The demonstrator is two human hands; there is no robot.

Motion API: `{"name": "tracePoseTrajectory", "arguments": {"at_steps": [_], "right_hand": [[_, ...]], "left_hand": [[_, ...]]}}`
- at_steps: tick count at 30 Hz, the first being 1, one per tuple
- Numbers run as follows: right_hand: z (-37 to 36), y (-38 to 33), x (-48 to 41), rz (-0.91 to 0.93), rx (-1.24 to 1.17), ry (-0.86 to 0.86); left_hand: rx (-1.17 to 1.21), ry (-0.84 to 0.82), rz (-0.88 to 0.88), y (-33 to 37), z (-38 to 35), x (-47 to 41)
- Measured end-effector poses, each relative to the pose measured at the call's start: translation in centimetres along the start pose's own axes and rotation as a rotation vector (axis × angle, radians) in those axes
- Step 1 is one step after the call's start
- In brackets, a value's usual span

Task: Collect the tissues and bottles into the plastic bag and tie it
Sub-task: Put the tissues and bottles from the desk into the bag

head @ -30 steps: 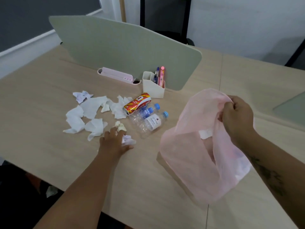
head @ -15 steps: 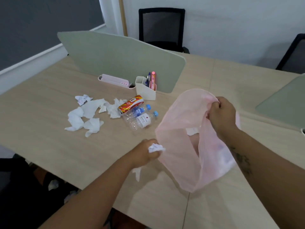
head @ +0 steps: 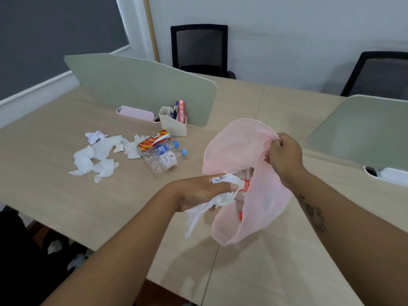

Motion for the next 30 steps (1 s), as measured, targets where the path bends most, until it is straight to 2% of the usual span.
{"name": "tracePoseTrajectory", "arguments": {"at_steps": [5, 8, 12, 18, 20, 23, 24, 27, 28, 30], "right_hand": [[1.2, -0.1, -0.2, 0.011, -0.033, -0.038], [1.9, -0.1, -0.3, 0.016, -0.035, -0.054], [2.5, 0.2, -0.5, 0.027, -0.034, -0.068], [2.3, 0.5, -0.5, 0.003, -0.068, -0.095], [2.3, 0.6, -0.5, 0.004, -0.059, -0.1], [2.4, 0.7, -0.5, -0.001, -0.06, -0.103], [2.4, 0.7, -0.6, -0.002, -0.059, -0.104], [2.6, 0.8, -0.6, -0.003, -0.057, -0.113], [2.7, 0.7, -0.6, -0.002, -0.057, -0.117], [2.7, 0.7, -0.8, -0.003, -0.058, -0.123]], "left_hand": [[0.423, 0.186, -0.021, 0.9, -1.4, -1.8], [0.604, 0.055, -0.111, 2.3, -1.9, -1.6], [0.589, 0.037, -0.222, 4.2, -1.1, -0.6], [0.396, 0.345, -0.004, 3.7, -1.5, -4.0], [0.257, 0.391, 0.109, 2.9, -1.9, -5.9], [0.158, 0.43, 0.18, 1.6, -1.9, -8.4], [0.048, 0.472, 0.196, 1.4, -2.0, -8.7], [-0.59, 0.432, 0.327, 0.8, -2.0, -8.8], [-0.699, 0.406, 0.369, 0.3, -1.7, -8.6], [-0.751, 0.392, 0.393, -0.9, -0.5, -8.7]]}}
Point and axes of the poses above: each hand's wrist, its own x-axis away from the middle knuckle, its own z-axis out of the back of the hand, y = z × x, the point moved 1 cm from there along -x, towards the middle knuckle, and after that the axes turned 2 degrees about z, right-handed, at the moved point
